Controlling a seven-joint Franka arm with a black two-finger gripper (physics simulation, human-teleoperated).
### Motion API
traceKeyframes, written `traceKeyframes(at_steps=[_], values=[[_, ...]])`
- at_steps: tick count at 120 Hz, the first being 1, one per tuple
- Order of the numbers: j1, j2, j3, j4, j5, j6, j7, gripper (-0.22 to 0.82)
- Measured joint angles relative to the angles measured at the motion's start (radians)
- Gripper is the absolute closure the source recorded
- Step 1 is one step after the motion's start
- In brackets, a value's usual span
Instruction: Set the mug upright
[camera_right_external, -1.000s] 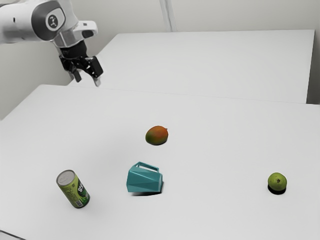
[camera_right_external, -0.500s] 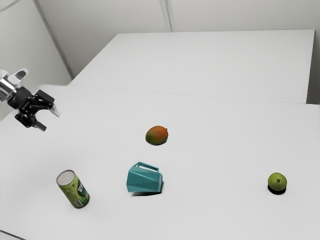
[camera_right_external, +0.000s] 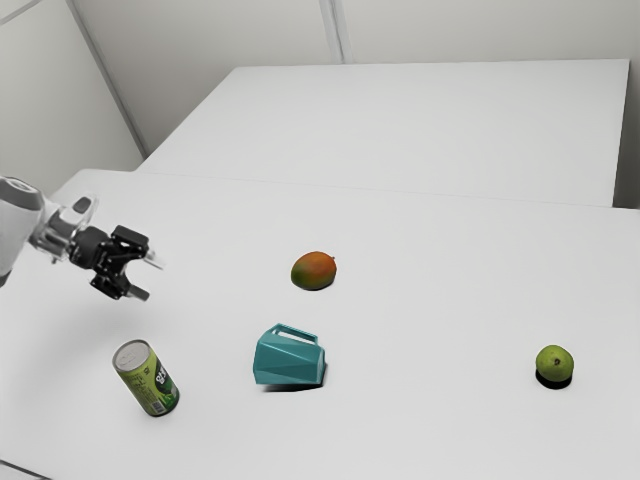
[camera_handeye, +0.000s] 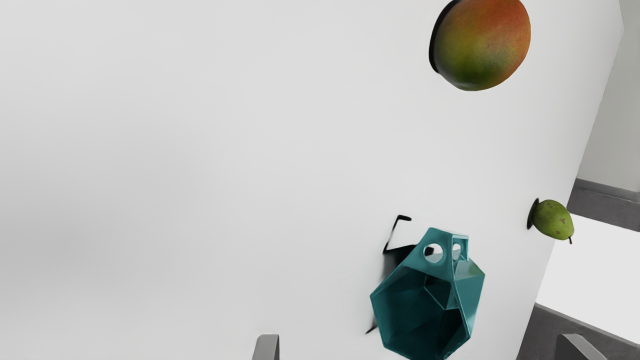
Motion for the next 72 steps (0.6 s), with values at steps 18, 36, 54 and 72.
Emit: traceKeyframes(at_steps=[18,36,54,72], values=[[-0.004,-0.071,-0.017,-0.147,-0.009,0.03,0.059,0.0],[0.012,-0.099,-0.036,-0.218,-0.016,0.067,0.104,0.0],[0.003,-0.043,-0.081,-0.176,-0.076,0.11,0.139,0.0],[-0.018,0.014,-0.122,-0.139,-0.126,0.137,0.163,0.0]])
